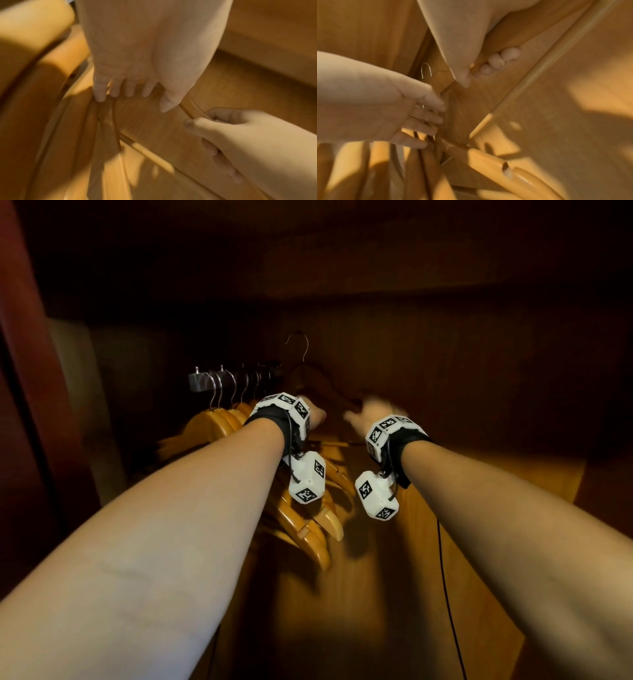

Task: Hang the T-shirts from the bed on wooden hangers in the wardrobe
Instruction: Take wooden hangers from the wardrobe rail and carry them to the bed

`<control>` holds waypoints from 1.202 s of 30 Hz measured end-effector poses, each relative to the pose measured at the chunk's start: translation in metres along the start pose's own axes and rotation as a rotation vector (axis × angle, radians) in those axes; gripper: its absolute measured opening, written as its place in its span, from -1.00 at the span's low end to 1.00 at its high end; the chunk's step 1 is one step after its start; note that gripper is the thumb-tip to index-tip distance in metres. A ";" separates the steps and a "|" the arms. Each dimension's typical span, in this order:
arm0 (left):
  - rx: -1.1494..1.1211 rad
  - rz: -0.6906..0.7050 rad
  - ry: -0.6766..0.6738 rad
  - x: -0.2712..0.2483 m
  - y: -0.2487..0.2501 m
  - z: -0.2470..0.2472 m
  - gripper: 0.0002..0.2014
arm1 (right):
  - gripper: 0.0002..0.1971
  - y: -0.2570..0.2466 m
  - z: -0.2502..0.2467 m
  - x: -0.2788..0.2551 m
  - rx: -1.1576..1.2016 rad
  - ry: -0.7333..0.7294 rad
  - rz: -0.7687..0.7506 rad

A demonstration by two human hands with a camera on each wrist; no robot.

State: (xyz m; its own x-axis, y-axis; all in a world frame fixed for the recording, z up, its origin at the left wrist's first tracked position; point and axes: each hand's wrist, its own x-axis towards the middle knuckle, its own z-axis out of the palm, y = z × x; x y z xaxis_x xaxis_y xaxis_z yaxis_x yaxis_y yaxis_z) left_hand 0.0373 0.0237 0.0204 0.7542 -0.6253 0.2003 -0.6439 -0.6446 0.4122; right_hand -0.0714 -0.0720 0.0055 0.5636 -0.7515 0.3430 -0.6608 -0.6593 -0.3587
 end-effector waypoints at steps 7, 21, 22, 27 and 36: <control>-0.230 0.085 0.008 -0.046 0.022 -0.015 -0.40 | -0.60 0.006 -0.038 -0.059 -0.131 0.217 0.047; -0.645 0.261 -0.100 -0.143 0.023 -0.032 -0.29 | -0.74 -0.001 -0.087 -0.206 -0.385 0.438 0.193; -0.674 0.273 -0.118 -0.154 0.022 -0.032 -0.26 | -0.73 -0.001 -0.091 -0.222 -0.406 0.456 0.200; -0.932 0.396 -0.238 -0.208 0.029 -0.023 -0.12 | -0.71 0.004 -0.116 -0.300 -0.473 0.488 0.257; -1.211 0.498 -0.312 -0.309 0.056 -0.020 -0.25 | -0.77 0.018 -0.155 -0.418 -0.470 0.518 0.392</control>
State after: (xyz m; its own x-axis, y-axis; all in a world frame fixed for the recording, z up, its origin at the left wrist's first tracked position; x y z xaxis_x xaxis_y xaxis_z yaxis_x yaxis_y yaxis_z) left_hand -0.2296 0.1895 -0.0006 0.3100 -0.8550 0.4157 -0.1991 0.3692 0.9078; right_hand -0.3960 0.2339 -0.0100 0.0213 -0.7434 0.6685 -0.9677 -0.1833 -0.1729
